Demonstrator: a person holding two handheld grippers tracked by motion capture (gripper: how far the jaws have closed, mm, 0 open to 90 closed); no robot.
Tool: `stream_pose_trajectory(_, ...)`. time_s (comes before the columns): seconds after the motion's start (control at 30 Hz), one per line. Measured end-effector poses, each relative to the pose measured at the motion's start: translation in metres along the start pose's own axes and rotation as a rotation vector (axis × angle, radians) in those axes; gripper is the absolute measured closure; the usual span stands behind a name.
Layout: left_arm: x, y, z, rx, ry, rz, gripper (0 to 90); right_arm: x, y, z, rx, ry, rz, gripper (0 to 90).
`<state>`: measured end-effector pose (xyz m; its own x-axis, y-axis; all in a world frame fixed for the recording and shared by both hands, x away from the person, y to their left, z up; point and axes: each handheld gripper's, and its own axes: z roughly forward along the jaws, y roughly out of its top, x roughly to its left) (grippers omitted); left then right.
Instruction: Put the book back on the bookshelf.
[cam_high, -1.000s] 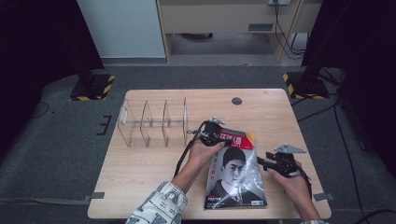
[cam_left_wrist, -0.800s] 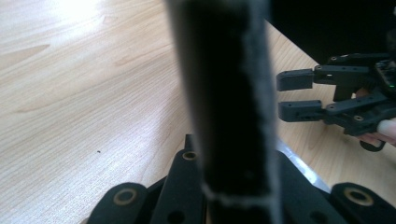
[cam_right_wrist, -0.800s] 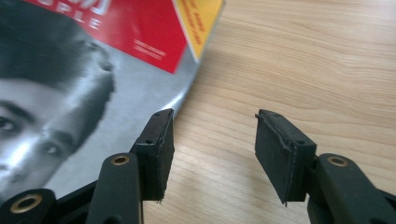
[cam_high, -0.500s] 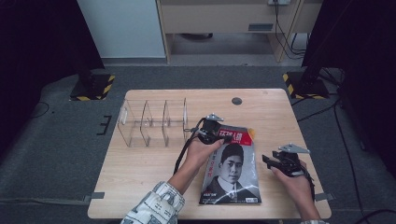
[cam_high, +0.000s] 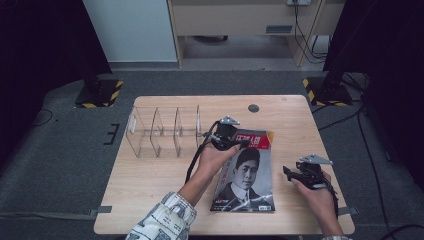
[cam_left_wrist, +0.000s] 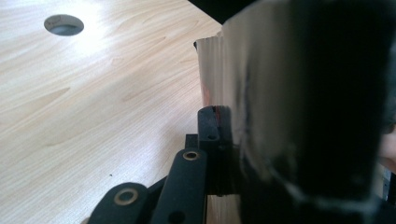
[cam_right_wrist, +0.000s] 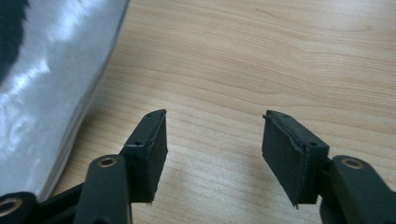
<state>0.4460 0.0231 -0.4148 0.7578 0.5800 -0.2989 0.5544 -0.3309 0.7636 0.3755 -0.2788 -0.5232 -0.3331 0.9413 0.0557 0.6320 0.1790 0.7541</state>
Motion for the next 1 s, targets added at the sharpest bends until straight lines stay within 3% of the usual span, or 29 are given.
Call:
stream_pose_trajectory(0.3, -0.003, 0.009, -0.014, -0.028, 0.009, 0.015, 86.5, 0.0, -0.001, 0.002, 0.01, -0.014, -0.001, 33.5)
stream_pose_trajectory(1.0, -0.01, 0.034, -0.057, -0.118, 0.038, 0.05, 86.5, -0.001, -0.004, 0.003, 0.024, -0.039, -0.024, 31.6)
